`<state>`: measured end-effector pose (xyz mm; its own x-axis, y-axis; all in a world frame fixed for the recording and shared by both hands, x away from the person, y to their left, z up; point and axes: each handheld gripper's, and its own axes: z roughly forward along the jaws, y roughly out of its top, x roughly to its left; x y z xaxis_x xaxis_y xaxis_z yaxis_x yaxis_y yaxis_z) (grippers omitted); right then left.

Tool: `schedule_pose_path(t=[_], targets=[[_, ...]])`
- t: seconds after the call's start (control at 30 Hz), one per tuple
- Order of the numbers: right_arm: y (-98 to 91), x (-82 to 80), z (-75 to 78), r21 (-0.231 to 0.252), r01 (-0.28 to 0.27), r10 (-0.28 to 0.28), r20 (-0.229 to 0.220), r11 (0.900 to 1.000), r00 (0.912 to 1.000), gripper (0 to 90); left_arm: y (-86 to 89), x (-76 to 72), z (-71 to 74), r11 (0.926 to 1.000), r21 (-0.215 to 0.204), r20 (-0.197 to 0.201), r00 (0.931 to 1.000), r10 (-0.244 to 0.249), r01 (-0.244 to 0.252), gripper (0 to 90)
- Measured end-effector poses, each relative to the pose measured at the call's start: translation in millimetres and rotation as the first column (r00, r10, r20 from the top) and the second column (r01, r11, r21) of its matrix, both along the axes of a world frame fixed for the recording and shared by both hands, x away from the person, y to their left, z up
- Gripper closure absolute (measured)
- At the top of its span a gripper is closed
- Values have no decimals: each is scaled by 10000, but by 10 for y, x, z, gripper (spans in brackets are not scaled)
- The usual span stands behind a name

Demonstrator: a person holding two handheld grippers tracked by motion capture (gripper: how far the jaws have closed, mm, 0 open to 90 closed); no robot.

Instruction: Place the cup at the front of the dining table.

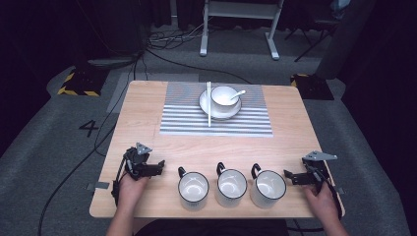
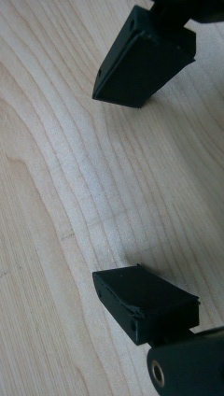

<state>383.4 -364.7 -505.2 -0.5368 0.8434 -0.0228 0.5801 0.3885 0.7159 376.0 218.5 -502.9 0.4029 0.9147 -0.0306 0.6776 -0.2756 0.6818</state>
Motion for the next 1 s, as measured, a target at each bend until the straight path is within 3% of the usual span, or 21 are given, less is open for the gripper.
schedule_pose_path(t=[0.53, 0.67, 0.9, 0.97, 1.0], targets=[[0, -1, 0, -2, 4, -4, 0, 10000, 10000, 4, 1, -5, 3, 10000, -11, -21, 10000, 51, -51, 134], [0, -1, 0, -1, 2, -2, 2, 10000, 10000, 4, 14, -4, 2, 9997, -238, -37, 10000, 27, -28, 132], [0, -1, 0, -2, 2, -2, 1, 10000, 10000, 4, 16, -31, 5, 9998, -208, 12, 10000, 60, -60, 154], [0, -1, 0, -2, 4, -4, 2, 10000, 10000, 4, 29, -50, 12, 9999, 102, 107, 9999, 56, -57, 154], [0, -1, 0, -1, 2, -2, -1, 10000, 10000, 4, 39, -54, 30, 10000, -43, 91, 10000, 36, -36, 154]])
